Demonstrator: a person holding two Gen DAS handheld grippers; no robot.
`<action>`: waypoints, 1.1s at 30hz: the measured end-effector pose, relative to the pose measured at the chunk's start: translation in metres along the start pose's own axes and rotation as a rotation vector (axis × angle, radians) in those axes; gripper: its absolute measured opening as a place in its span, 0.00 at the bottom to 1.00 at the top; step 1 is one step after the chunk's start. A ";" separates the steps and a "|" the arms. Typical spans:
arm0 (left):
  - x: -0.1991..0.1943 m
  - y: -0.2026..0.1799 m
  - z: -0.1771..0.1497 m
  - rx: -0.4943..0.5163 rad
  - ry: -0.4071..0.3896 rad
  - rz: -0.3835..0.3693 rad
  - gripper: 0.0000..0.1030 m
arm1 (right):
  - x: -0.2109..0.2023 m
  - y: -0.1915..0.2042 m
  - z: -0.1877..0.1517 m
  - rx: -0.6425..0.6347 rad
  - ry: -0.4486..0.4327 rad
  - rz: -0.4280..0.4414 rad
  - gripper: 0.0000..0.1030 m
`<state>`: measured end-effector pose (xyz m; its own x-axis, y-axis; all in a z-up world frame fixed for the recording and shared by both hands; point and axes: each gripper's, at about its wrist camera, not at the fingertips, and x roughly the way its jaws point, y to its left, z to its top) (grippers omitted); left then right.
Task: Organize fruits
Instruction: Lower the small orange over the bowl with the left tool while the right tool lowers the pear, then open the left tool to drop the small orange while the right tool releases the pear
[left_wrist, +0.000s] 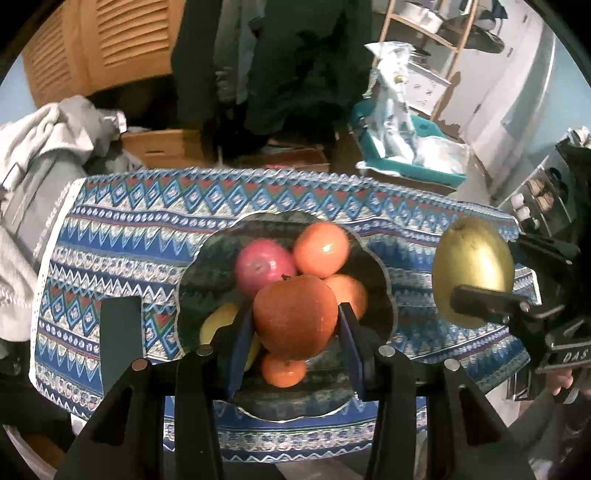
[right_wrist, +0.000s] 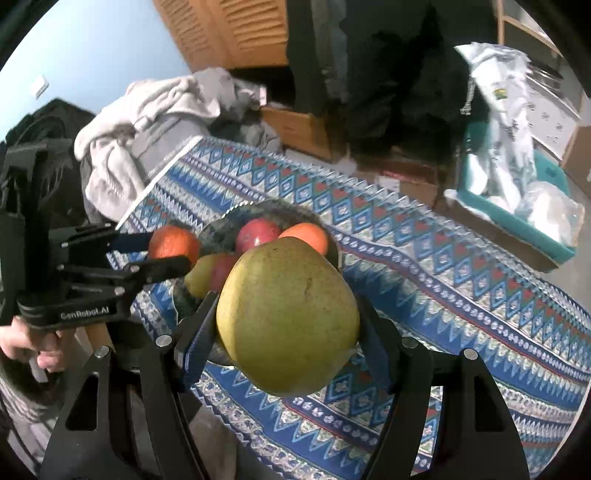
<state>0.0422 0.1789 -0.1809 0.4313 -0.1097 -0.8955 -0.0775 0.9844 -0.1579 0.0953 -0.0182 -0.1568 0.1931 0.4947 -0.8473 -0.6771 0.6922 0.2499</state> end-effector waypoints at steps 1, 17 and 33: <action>0.002 0.003 -0.001 -0.006 0.004 0.002 0.44 | 0.005 0.003 0.000 -0.009 0.011 0.001 0.69; 0.047 0.060 -0.006 -0.114 0.064 0.005 0.44 | 0.081 0.032 -0.008 -0.097 0.138 0.022 0.69; 0.078 0.065 0.003 -0.132 0.105 0.007 0.45 | 0.118 0.037 -0.026 -0.130 0.217 0.034 0.70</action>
<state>0.0738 0.2348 -0.2594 0.3342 -0.1235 -0.9344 -0.2003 0.9594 -0.1984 0.0746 0.0520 -0.2599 0.0213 0.3826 -0.9237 -0.7688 0.5968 0.2295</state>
